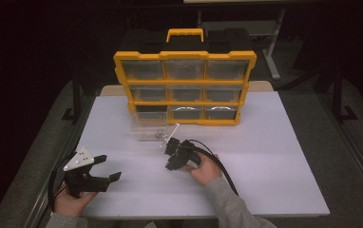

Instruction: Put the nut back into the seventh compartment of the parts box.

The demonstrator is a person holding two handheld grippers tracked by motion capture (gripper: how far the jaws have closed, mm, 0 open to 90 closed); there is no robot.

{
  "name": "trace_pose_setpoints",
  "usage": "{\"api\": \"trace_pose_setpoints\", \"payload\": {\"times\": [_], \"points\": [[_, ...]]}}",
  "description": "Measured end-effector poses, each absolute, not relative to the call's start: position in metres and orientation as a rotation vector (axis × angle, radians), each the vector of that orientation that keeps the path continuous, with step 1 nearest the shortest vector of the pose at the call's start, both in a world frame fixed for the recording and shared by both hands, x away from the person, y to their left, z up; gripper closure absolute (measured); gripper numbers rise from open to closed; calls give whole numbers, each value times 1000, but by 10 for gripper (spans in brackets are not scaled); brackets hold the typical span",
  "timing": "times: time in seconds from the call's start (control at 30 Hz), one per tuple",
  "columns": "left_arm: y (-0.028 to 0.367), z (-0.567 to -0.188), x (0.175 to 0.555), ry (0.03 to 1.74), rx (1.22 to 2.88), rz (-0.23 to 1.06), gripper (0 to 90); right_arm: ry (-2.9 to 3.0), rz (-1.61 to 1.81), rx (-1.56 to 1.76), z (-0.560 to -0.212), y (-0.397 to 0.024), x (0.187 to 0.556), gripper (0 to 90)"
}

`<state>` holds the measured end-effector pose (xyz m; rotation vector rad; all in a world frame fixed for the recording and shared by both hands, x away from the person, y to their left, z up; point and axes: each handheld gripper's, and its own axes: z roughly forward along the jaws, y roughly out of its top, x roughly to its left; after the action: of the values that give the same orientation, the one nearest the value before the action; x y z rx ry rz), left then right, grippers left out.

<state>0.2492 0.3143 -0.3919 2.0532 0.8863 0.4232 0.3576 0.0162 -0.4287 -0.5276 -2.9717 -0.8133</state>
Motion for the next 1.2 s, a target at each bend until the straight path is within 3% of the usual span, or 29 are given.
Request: {"api": "trace_pose_setpoints", "payload": {"times": [0.87,1.2], "points": [[315,-392,249,895,2047,422,158,-2918,-802,-522,-426,14,362,693],[316,-391,250,885,2058,427,158,-2882,-866,-535,-410,-1,369,692]]}}
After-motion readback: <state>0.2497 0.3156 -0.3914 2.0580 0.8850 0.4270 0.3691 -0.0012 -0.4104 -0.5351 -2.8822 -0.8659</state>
